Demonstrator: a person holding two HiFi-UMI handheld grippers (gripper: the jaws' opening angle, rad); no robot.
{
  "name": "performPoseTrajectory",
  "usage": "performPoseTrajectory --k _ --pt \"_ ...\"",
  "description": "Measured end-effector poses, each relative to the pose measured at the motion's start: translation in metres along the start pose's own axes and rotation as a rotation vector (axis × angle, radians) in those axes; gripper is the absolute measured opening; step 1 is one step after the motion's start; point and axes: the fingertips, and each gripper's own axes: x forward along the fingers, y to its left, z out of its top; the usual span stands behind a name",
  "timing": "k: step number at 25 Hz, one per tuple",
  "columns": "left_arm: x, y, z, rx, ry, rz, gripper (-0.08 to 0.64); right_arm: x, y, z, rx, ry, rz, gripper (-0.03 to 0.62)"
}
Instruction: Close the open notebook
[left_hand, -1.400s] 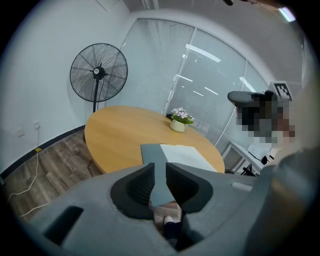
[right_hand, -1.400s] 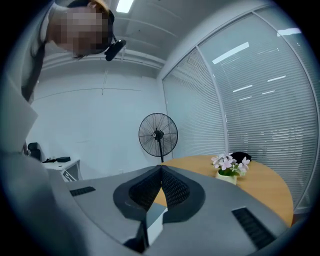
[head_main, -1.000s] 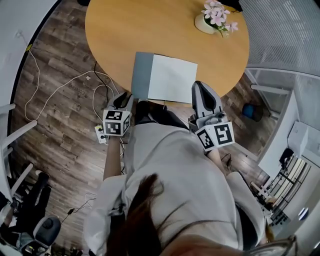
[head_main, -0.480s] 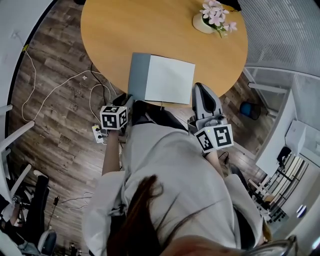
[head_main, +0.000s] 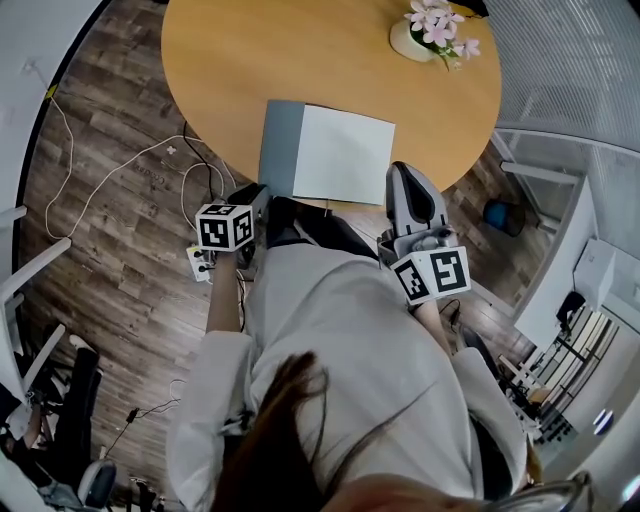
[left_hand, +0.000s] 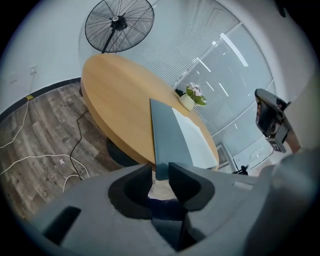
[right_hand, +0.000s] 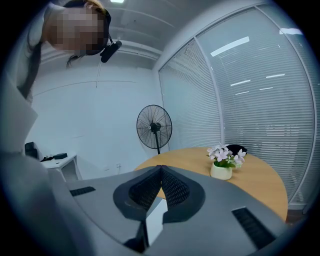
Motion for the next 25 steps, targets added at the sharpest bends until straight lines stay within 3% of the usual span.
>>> performPoseTrajectory --k 10,25 --pt "-0.011 -0.003 0.004 0.035 0.001 0.061 0.038 -0.005 0.004 0.0 -0.007 0.0 0.005 0.003" --pt "-0.036 -0.034 0.021 0.08 -0.071 0.031 0.025 -0.022 -0.003 0.003 0.033 -0.045 -0.029 0.003"
